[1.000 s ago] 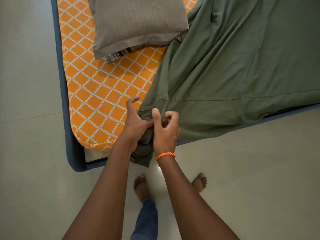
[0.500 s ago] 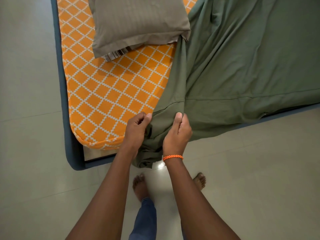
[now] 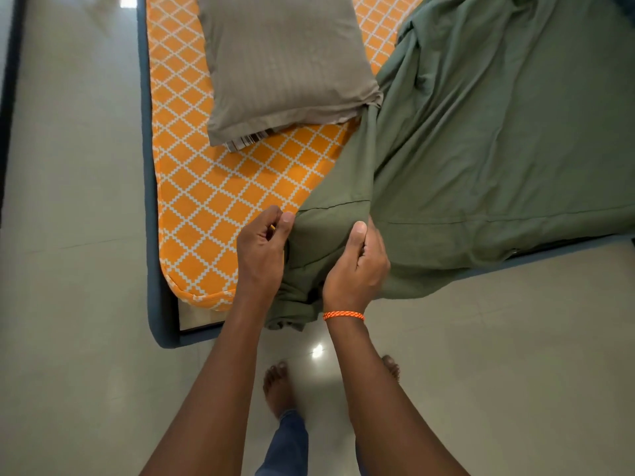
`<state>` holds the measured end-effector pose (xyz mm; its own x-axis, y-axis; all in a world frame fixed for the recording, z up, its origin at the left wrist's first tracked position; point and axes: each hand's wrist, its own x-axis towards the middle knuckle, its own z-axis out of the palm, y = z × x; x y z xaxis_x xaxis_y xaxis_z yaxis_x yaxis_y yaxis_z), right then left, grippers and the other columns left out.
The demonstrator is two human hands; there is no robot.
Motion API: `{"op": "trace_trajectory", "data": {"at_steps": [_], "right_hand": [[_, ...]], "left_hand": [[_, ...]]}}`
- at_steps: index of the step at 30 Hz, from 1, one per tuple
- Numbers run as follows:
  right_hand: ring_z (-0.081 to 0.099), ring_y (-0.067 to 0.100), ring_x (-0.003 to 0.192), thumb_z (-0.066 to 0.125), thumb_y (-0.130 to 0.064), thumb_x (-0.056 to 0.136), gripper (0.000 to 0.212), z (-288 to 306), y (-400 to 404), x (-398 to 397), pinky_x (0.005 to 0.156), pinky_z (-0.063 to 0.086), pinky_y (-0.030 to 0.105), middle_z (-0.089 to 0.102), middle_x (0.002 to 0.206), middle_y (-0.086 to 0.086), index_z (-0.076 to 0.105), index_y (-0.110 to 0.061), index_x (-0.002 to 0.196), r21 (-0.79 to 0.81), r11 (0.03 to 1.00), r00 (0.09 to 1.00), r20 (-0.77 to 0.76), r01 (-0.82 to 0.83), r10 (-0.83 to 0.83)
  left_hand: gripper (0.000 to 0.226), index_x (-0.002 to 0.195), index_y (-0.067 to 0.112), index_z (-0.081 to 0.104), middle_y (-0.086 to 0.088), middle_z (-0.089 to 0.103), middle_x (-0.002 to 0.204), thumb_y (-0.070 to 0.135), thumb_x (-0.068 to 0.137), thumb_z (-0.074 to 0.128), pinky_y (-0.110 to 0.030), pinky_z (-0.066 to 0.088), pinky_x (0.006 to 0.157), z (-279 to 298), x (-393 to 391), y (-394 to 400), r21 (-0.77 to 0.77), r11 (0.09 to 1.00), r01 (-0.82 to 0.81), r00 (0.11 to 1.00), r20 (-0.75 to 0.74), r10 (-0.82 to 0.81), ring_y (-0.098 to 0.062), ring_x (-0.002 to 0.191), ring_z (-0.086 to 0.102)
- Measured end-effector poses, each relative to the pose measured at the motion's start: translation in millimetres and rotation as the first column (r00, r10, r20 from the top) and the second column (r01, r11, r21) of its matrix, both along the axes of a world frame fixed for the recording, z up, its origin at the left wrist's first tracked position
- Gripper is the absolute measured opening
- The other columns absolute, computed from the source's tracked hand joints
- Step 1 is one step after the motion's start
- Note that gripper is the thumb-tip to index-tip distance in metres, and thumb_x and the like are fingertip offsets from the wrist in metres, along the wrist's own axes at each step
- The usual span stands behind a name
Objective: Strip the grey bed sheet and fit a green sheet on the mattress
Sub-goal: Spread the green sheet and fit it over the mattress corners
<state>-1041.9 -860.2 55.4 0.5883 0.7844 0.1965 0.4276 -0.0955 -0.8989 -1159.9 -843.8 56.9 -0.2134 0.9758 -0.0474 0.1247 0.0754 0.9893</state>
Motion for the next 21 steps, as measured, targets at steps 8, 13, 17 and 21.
{"op": "trace_trajectory", "data": {"at_steps": [8,13,17,21], "right_hand": [[0.057,0.000,0.091,0.043,-0.031,0.112,0.035,21.3,31.7,0.6,0.085,0.048,0.023,0.066,0.100,-0.008,0.066,-0.006,0.119,0.016,0.978,0.938,-0.279,-0.208,0.204],[0.069,0.027,0.107,0.039,-0.070,0.096,0.061,-56.2,12.2,10.5,0.063,0.064,0.041,0.071,0.121,0.007,0.072,-0.023,0.116,-0.580,0.578,0.815,-0.475,-0.574,0.332],[0.073,0.028,0.068,0.049,-0.028,0.107,0.026,-89.1,-14.9,37.6,0.049,0.054,0.033,0.074,0.087,0.012,0.070,-0.021,0.094,-0.464,0.808,0.897,-0.409,-0.363,0.167],[0.066,0.009,0.075,0.052,-0.010,0.098,0.022,-105.0,-42.0,59.4,0.073,0.055,0.035,0.070,0.088,-0.002,0.071,-0.021,0.095,-0.350,0.936,0.993,-0.095,0.029,-0.066]], "left_hand": [[0.032,0.085,0.016,0.067,0.001,0.074,0.099,0.039,0.103,0.055,-0.031,0.056,0.073,16.1,-2.6,17.2,-0.335,0.935,0.112,0.801,0.587,0.115,-0.018,0.098,0.068],[0.046,0.110,0.008,0.078,-0.018,0.077,0.104,0.047,0.104,0.055,-0.039,0.063,0.075,-76.1,19.8,-29.1,-0.716,0.587,0.378,0.765,0.599,0.238,-0.028,0.084,0.076],[0.054,0.135,0.007,0.070,-0.018,0.074,0.115,0.042,0.094,0.067,-0.045,0.056,0.099,-98.8,29.2,-62.5,-0.693,0.537,0.481,0.648,0.694,0.315,-0.027,0.094,0.074],[0.039,0.103,0.008,0.081,-0.016,0.078,0.112,0.037,0.103,0.056,-0.041,0.060,0.092,-100.3,42.1,-70.0,-0.763,0.556,0.330,0.714,0.587,0.381,-0.028,0.093,0.077]]}}
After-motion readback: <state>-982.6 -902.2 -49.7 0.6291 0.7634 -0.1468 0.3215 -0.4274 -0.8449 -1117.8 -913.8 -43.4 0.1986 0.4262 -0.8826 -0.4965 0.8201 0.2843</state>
